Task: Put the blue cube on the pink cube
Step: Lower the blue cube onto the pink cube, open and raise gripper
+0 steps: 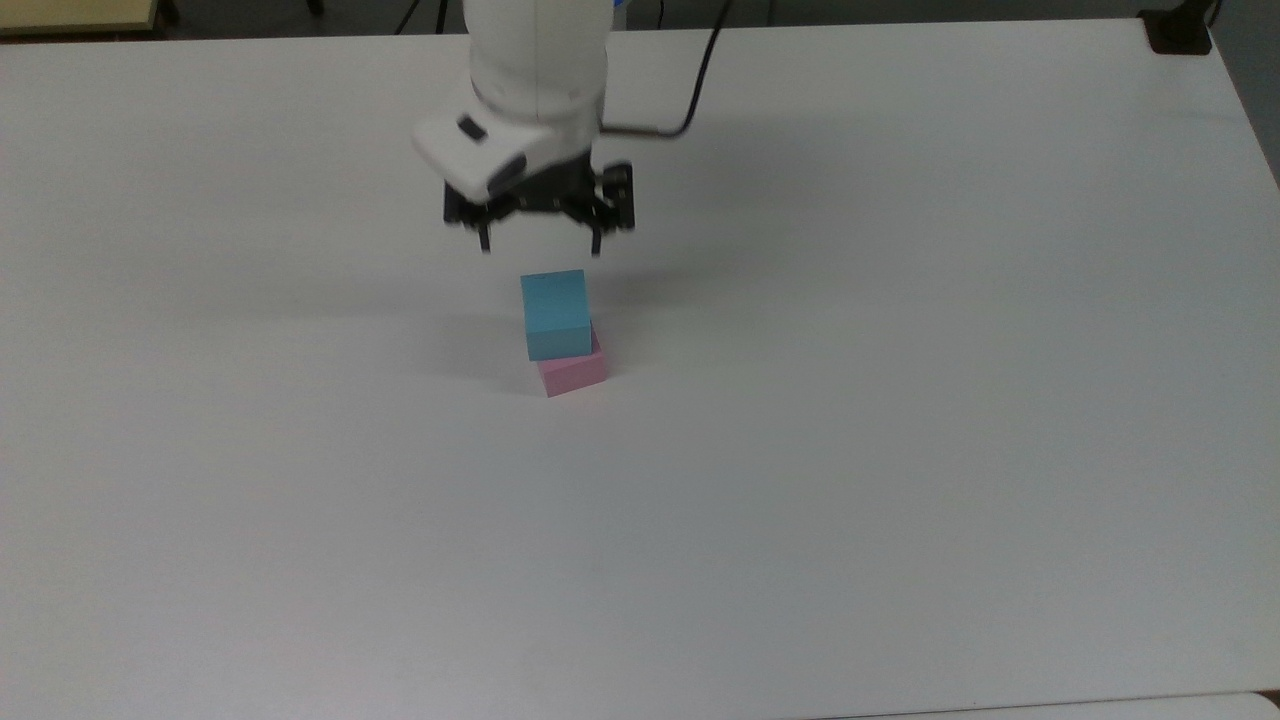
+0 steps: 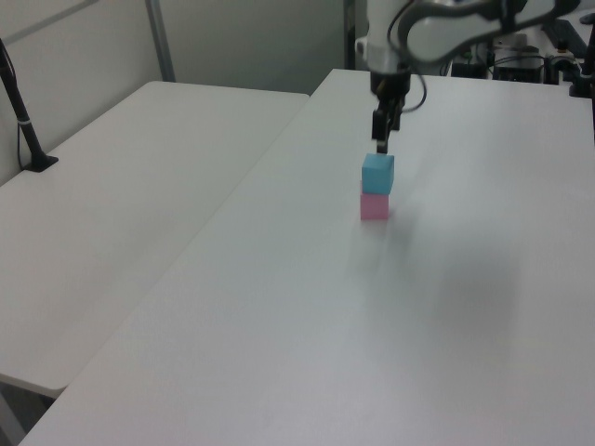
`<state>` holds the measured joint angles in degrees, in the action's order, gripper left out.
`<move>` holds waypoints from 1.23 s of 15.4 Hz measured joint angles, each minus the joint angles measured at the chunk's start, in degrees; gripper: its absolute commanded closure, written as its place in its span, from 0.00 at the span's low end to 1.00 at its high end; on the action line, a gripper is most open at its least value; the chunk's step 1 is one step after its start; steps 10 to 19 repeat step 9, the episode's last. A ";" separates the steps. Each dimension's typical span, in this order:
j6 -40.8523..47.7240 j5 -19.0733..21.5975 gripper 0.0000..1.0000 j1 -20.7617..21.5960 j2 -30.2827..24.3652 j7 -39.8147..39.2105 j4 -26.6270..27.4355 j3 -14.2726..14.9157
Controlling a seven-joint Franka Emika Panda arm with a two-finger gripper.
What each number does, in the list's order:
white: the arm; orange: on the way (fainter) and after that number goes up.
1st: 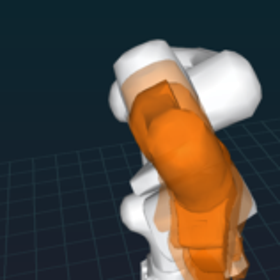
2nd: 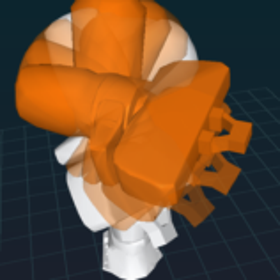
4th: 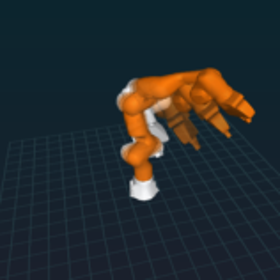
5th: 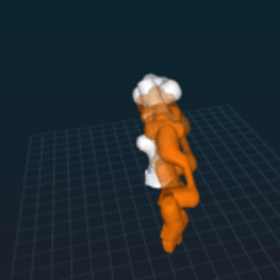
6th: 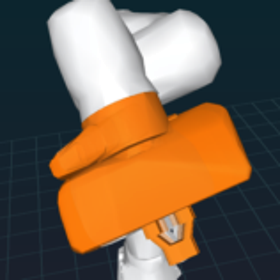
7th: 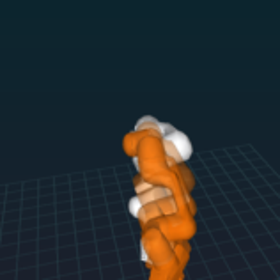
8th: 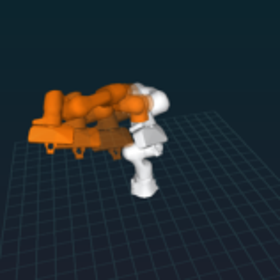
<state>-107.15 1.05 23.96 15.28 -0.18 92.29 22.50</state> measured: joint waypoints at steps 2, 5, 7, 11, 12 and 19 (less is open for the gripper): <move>7.07 -1.87 0.00 -2.46 -4.64 0.44 -0.86 -2.77; 14.28 -4.07 0.00 -11.13 -10.56 1.91 -1.00 -11.52; 15.99 -4.31 0.00 -15.91 -12.95 2.97 -0.92 -14.65; 16.08 -4.31 0.00 -18.89 -13.82 3.00 -0.77 -15.32; 16.08 -4.31 0.00 -18.89 -13.82 3.00 -0.77 -15.32; 16.08 -4.31 0.00 -18.89 -13.82 3.00 -0.77 -15.32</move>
